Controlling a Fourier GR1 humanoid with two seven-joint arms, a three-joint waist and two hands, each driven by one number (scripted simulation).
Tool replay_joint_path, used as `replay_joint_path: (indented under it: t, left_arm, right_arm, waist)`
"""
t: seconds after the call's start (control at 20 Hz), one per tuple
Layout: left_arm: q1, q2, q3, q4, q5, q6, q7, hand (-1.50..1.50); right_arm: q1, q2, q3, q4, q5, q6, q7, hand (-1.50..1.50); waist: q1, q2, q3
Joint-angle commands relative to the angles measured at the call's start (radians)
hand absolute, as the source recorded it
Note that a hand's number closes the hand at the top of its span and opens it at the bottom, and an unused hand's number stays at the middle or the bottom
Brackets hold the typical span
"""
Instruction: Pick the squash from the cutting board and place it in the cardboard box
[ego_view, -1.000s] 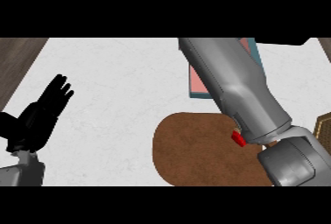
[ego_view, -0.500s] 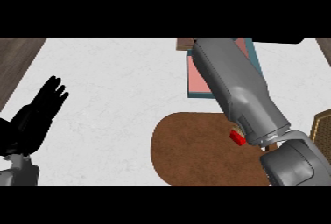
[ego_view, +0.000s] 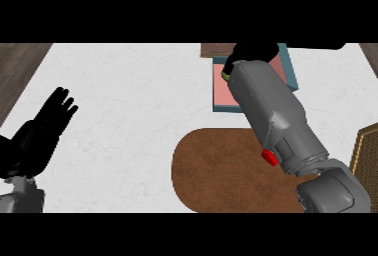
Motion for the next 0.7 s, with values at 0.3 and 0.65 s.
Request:
replay_joint_path:
  t: [0.3,0.65]
  left_arm:
    - [0.017,-0.017,-0.011,-0.012,-0.016,0.015,-0.005,0.00]
    - [0.026,0.001,0.020,0.020,0.004,-0.007,-0.018,0.00]
  right_arm:
    - [0.043,0.017,-0.014,-0.131,0.006,-0.449,0.001,-1.50]
    - [0.123,0.017,0.006,-0.222,0.008,-0.687,0.046,-1.50]
  waist:
    - [-0.017,-0.010,0.001]
    - [-0.034,-0.022,0.000]
